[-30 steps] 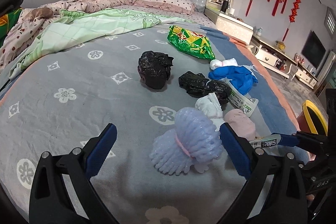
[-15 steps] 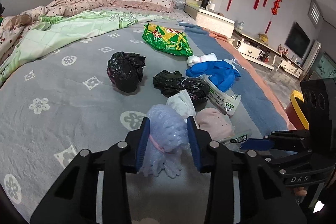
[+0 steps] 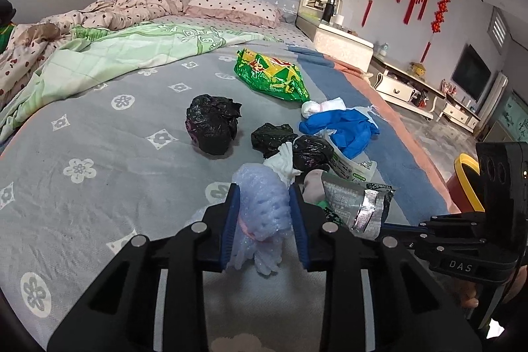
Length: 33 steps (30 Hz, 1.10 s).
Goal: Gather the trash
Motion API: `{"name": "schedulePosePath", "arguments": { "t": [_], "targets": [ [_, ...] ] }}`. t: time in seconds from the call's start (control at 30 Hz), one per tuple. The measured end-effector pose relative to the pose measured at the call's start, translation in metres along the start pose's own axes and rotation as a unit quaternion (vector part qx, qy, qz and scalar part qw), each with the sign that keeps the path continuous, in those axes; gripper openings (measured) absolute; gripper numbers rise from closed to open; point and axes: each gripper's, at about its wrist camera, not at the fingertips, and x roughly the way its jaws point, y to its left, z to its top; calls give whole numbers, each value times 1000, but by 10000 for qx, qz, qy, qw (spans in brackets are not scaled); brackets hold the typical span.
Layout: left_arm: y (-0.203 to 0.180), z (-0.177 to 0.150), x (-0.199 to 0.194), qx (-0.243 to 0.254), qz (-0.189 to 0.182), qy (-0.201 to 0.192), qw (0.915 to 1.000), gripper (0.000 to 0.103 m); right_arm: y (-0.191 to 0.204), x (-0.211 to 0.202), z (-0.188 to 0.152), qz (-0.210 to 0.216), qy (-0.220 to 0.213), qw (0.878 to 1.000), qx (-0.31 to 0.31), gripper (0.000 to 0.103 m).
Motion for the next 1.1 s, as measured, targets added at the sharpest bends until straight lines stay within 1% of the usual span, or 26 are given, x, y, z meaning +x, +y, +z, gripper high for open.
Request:
{"name": "schedulePosePath", "arguments": {
  "t": [0.33, 0.37, 0.4, 0.43, 0.53, 0.57, 0.6, 0.67, 0.8, 0.87, 0.93, 1.0, 1.03, 1.07, 1.1],
  "targets": [
    [0, 10, -29, -18, 3, -249, 9997, 28, -1, -32, 5, -148, -435, 9989, -27, 0],
    [0, 11, -30, -20, -7, -263, 9997, 28, -1, -34, 5, -134, -453, 9989, -10, 0],
    [0, 11, -32, -31, -33, -275, 9996, 28, -1, -34, 5, -13, -406, 9992, -15, 0],
    [0, 12, -34, -42, -42, -281, 9996, 28, -2, -34, 6, 199, -288, 9994, -53, 0],
    [0, 11, -38, -42, -35, -305, 9995, 28, 8, -41, 2, 216, -273, 9989, -322, 2],
    [1, 11, -39, -49, -26, -311, 9995, 28, 12, -43, 0, 183, -277, 9986, -408, 12],
    [2, 12, -40, -69, -30, -303, 9995, 28, 15, -44, -1, 166, -284, 9985, -428, 32],
    [5, 11, -40, -114, -33, -302, 9995, 28, 18, -43, -2, 315, -246, 9987, -320, 58],
    [10, 10, -44, -158, 7, -344, 9993, 29, 24, -30, 2, 515, -61, 9985, -181, 58],
    [14, 10, -46, -187, 10, -357, 9992, 29, 33, -22, 3, 428, 9, 9987, -286, 59],
    [18, 9, -48, -226, 39, -368, 9991, 29, 41, -11, 4, 210, 33, 9990, -389, 62],
    [22, 9, -49, -290, 54, -376, 9989, 29, 43, 1, 6, 99, 128, 9994, -306, 61],
    [24, 9, -50, -314, 64, -384, 9987, 29, 43, 6, 7, 146, 179, 9994, -251, 56],
    [26, 8, -50, -329, 71, -389, 9987, 29, 45, 11, 8, 178, 235, 9992, -260, 35],
    [28, 8, -52, -335, 86, -396, 9986, 29, 48, 15, 8, 112, 281, 9990, -341, 8]
  ]
}}
